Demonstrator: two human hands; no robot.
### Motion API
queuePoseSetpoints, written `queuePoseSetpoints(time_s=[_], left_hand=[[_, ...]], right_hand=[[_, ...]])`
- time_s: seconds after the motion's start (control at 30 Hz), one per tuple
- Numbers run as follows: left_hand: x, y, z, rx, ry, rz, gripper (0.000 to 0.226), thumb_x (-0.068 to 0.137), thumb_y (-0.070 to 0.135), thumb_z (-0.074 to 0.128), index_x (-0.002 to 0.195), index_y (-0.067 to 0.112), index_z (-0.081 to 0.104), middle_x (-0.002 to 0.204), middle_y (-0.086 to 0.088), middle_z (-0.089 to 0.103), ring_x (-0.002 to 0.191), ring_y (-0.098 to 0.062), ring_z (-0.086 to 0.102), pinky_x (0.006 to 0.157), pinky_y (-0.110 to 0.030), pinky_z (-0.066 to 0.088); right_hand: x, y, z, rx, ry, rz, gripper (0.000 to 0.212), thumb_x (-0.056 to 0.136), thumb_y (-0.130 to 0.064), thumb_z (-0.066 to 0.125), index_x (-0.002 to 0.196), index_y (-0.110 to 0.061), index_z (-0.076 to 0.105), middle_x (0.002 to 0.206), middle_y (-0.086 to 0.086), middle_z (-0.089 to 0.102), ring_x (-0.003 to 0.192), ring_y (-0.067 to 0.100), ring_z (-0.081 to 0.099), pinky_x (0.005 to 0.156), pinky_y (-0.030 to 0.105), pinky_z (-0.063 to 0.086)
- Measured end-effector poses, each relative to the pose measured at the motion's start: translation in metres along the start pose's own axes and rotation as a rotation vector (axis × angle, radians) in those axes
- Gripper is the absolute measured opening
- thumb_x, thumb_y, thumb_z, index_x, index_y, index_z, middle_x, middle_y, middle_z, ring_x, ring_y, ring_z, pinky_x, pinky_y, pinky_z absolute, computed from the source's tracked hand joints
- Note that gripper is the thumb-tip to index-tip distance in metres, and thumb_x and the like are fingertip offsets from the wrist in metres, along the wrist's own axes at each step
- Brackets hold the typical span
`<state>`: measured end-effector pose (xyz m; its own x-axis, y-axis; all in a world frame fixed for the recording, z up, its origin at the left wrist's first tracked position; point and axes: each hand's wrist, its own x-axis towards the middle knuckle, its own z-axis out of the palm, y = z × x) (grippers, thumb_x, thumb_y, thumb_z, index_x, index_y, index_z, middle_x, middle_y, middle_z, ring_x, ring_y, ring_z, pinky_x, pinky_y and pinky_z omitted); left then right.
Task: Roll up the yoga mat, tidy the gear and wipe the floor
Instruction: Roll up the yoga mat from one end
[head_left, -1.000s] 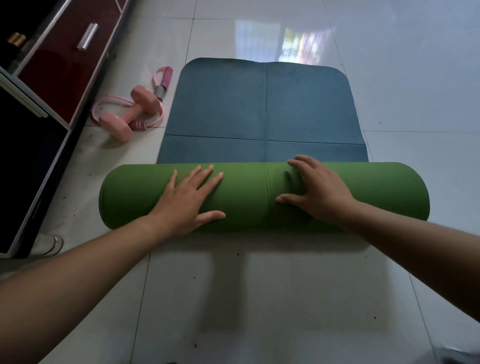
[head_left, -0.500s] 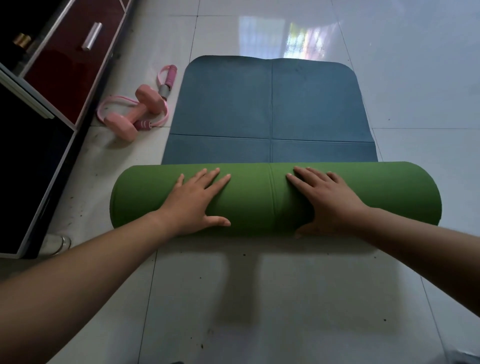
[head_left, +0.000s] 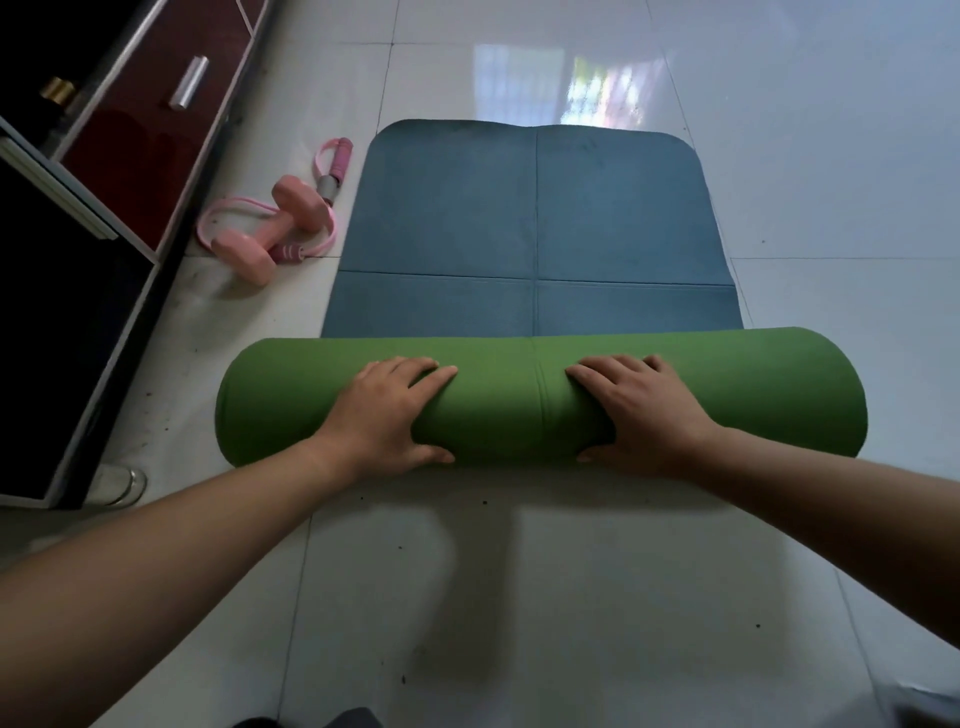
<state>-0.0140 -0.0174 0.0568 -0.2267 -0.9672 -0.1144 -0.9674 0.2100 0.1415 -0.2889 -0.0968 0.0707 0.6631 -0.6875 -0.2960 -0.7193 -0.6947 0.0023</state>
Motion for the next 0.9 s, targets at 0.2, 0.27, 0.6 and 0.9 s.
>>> queuePoseSetpoints(time_s=[0.2, 0.27, 0.6, 0.9], left_hand=[[-0.01, 0.004, -0.006, -0.007, 0.05, 0.001, 0.087, 0.055, 0.058, 0.079, 0.127, 0.015, 0.055, 0.117, -0.01, 0.061, 0.104, -0.032, 0.059, 0.089, -0.043, 0.046], [-0.016, 0.006, -0.008, -0.029, 0.038, 0.007, 0.085, 0.057, 0.057, 0.078, 0.128, 0.017, 0.053, 0.119, -0.009, 0.06, 0.106, -0.031, 0.058, 0.091, -0.042, 0.044], [-0.03, 0.01, -0.031, -0.145, -0.248, 0.085, 0.09, 0.057, 0.077, 0.055, 0.134, 0.031, 0.043, 0.125, 0.008, 0.053, 0.11, -0.016, 0.052, 0.092, -0.029, 0.042], [-0.011, 0.006, -0.019, -0.208, -0.032, -0.084, 0.063, 0.08, 0.053, 0.06, 0.138, 0.036, 0.039, 0.144, 0.004, 0.04, 0.13, -0.019, 0.039, 0.107, -0.049, 0.032]], right_hand=[[-0.011, -0.007, -0.006, 0.016, 0.079, 0.005, 0.087, 0.063, -0.055, 0.075, 0.134, -0.017, 0.045, 0.135, 0.005, 0.051, 0.118, 0.028, 0.05, 0.092, 0.043, 0.039], [-0.017, -0.011, -0.009, 0.032, 0.079, -0.011, 0.086, 0.065, -0.056, 0.072, 0.136, -0.019, 0.042, 0.138, 0.003, 0.048, 0.12, 0.027, 0.047, 0.094, 0.041, 0.037], [-0.053, -0.017, -0.017, 0.263, -0.044, -0.038, 0.087, 0.062, -0.063, 0.071, 0.136, -0.03, 0.04, 0.129, -0.007, 0.052, 0.116, 0.016, 0.046, 0.098, 0.03, 0.039], [-0.026, 0.009, -0.015, 0.434, 0.063, 0.167, 0.083, 0.066, -0.059, 0.072, 0.137, -0.028, 0.041, 0.14, -0.006, 0.045, 0.126, 0.016, 0.043, 0.105, 0.031, 0.034]])
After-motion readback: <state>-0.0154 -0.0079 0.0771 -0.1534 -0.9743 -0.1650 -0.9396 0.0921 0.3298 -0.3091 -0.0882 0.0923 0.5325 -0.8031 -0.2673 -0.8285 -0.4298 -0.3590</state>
